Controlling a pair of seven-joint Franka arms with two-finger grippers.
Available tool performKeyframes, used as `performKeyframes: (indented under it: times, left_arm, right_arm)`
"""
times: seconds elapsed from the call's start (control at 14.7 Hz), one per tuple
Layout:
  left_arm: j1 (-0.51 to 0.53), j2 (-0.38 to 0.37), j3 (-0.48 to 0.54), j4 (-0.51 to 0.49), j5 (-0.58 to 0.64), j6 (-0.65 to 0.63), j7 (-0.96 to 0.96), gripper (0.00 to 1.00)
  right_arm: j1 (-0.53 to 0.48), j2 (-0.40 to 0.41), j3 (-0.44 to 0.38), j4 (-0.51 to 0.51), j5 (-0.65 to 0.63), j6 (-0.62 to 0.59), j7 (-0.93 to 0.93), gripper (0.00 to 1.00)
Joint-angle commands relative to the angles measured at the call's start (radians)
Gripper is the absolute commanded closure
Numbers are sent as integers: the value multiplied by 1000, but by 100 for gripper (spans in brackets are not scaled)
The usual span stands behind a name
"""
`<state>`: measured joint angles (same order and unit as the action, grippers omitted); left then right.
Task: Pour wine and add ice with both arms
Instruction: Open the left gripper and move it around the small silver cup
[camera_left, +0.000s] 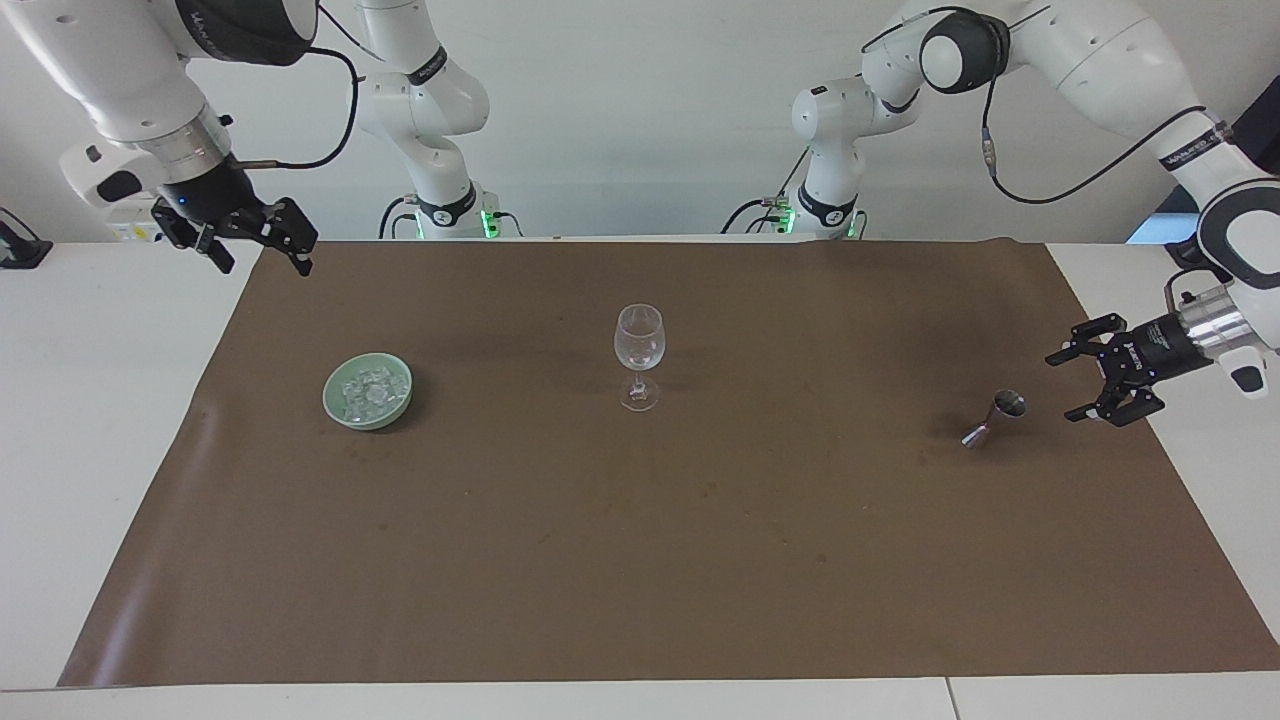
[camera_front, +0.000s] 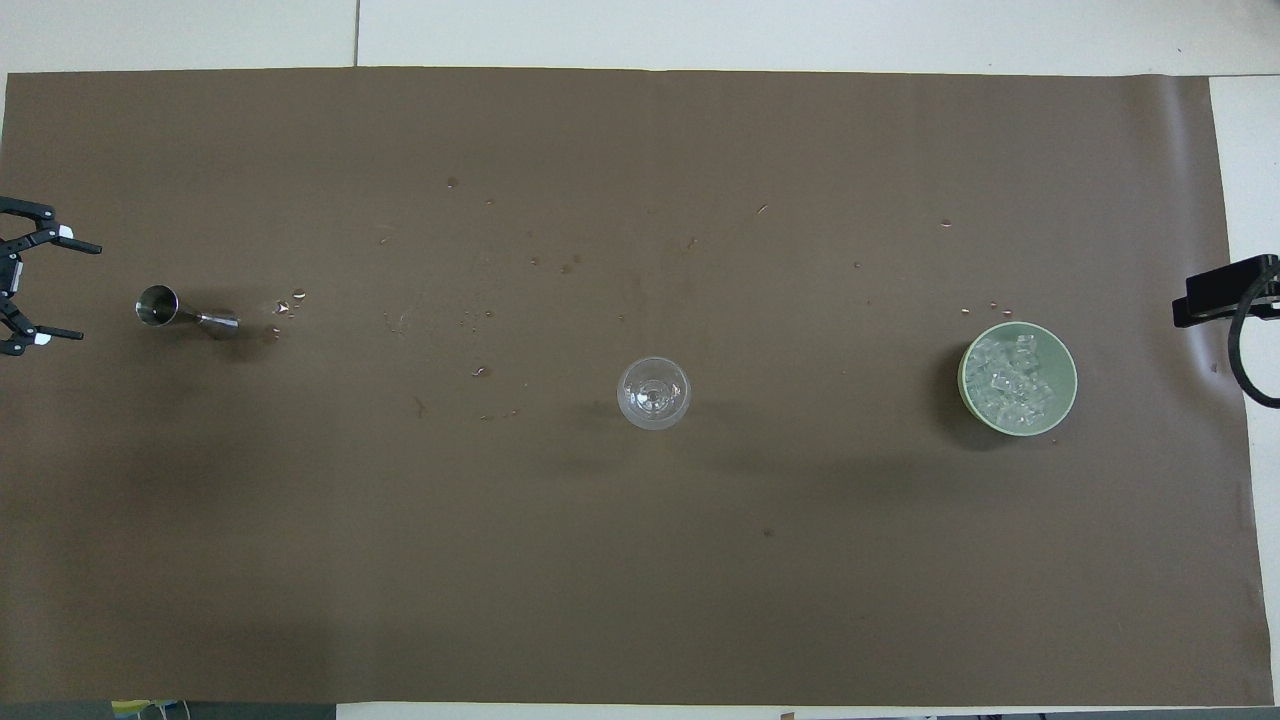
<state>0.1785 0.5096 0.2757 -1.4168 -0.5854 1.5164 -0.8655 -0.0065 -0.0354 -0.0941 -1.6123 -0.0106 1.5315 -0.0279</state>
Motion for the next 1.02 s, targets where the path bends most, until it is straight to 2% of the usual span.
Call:
performKeyframes:
  times: [0.0,0.27,0.61,0.95]
  left_arm:
    - [30,82,0,35,-45,-1,-15,0]
    - [44,101,-10,-60,-100,33,3,0]
    - [47,27,-7,-244,-280,126,26,0]
    - [56,6,-7,-293,-349,122,28,0]
  right_arm:
    - [-9,-20,5,-26,11,13,13,0]
    - [-9,-20,5,-26,11,15,11,0]
    - [-9,-20,5,-26,11,13,13,0]
    - [-9,-20,5,-26,11,15,13,0]
